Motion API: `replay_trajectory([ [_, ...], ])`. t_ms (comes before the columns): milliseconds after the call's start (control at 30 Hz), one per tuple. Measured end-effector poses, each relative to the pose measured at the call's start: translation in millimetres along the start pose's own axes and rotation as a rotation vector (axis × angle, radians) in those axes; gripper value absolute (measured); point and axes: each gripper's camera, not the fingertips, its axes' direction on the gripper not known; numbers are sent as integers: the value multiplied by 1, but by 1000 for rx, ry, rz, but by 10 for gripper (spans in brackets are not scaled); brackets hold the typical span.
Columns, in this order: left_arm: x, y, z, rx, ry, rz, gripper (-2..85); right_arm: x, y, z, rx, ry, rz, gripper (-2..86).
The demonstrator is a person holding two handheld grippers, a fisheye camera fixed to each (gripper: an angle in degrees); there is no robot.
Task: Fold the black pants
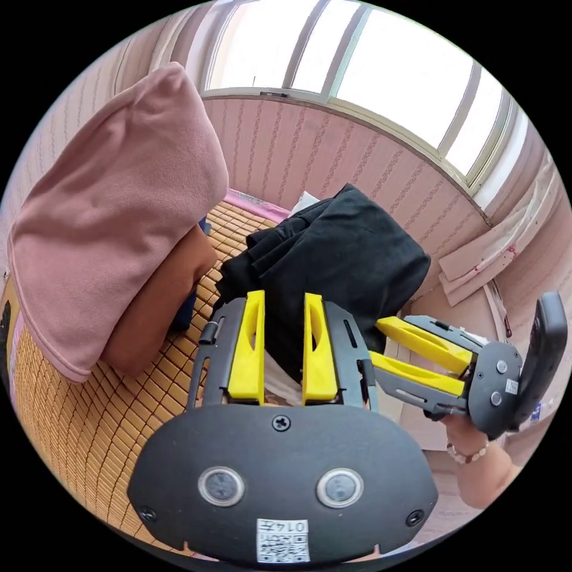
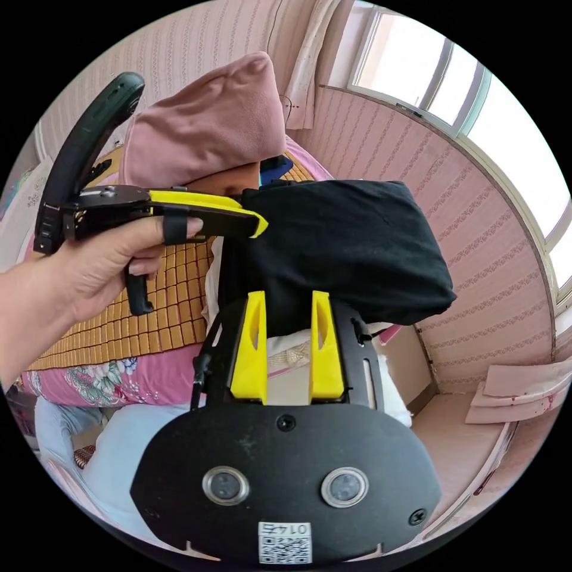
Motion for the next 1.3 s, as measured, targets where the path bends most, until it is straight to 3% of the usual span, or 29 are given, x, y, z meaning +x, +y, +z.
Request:
replay_trajectory([
  [167,24,-1,-57,91,-81,213,39,-4,8,-39,91,1,-32,25],
  [433,-2,36,-237,438,42,85,26,-48,21,-184,396,-24,-172,13],
  [633,-40,127,-403,602,-34,-11,21,-137,36,-286,594,-128,-372,10],
  [967,-93,325,-641,817,-347,-168,11,-324,62,-391,760,-388,-693,8],
  [1167,-113,408,-749,848,-556,-219,9,-440,73,-429,841,-536,-831,7],
  [1300,-140,434,-744,694,-587,-180,17,-499,67,-408,725,-551,-868,5],
])
